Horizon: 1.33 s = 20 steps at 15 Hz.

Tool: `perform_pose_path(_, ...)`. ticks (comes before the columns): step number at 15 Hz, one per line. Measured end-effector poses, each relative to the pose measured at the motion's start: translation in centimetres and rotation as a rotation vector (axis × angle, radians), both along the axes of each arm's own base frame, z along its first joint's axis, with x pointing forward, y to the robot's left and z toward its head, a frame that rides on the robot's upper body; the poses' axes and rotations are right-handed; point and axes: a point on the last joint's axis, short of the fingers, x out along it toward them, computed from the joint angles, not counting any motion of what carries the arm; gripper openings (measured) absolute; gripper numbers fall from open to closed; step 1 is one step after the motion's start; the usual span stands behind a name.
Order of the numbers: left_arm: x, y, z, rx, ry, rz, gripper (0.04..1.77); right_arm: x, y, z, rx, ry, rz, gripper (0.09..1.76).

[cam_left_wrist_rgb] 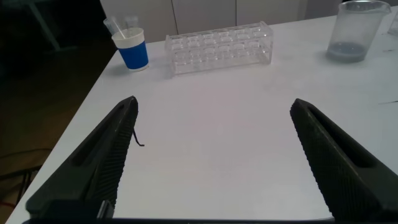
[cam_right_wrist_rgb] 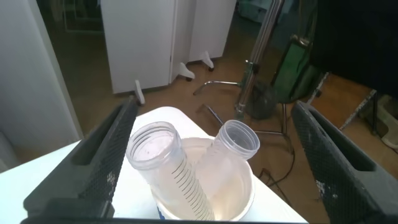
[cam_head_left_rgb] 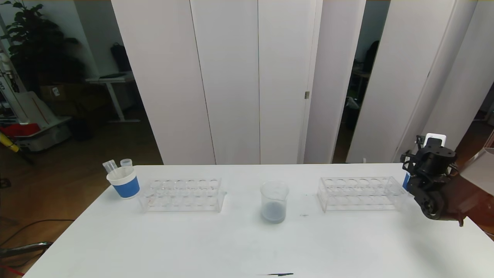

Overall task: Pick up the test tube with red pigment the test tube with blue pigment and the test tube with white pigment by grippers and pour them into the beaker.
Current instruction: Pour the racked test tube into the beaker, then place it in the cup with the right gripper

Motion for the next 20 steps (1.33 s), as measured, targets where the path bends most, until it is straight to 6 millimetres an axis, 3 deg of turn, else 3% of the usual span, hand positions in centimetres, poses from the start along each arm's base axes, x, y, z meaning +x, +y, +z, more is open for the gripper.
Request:
perform_pose_path(2,0.0,0.0,0.0,0.000,0.000,0.000,1.75,0.2,0.1,1.0,-0.021,-0.016,0.002,1.75)
perform_pose_path(5,0.0,0.0,0.0,0.000,0.000,0.000,1.75,0.2,0.1,4.2,-0.070,-0.063,0.009,1.75)
perform_pose_path(8,0.0,0.0,0.0,0.000,0.000,0.000,1.75,-1.2,0.3,9.6,-0.126,-0.149,0.028,1.75)
perform_pose_path(10,0.0,0.0,0.0,0.000,0.000,0.000,1.75,-3.2,0.6,13.5,-0.147,-0.197,0.044,1.75)
perform_pose_path(15,0.0,0.0,0.0,0.000,0.000,0.000,1.75,-11.5,2.4,20.9,-0.168,-0.221,0.135,1.75)
perform_pose_path(18,0.0,0.0,0.0,0.000,0.000,0.000,1.75,-18.5,3.5,22.9,-0.159,-0.163,0.207,1.75)
perform_pose_path(20,0.0,0.0,0.0,0.000,0.000,0.001,1.75,-23.4,4.2,23.0,-0.130,-0.108,0.275,1.75)
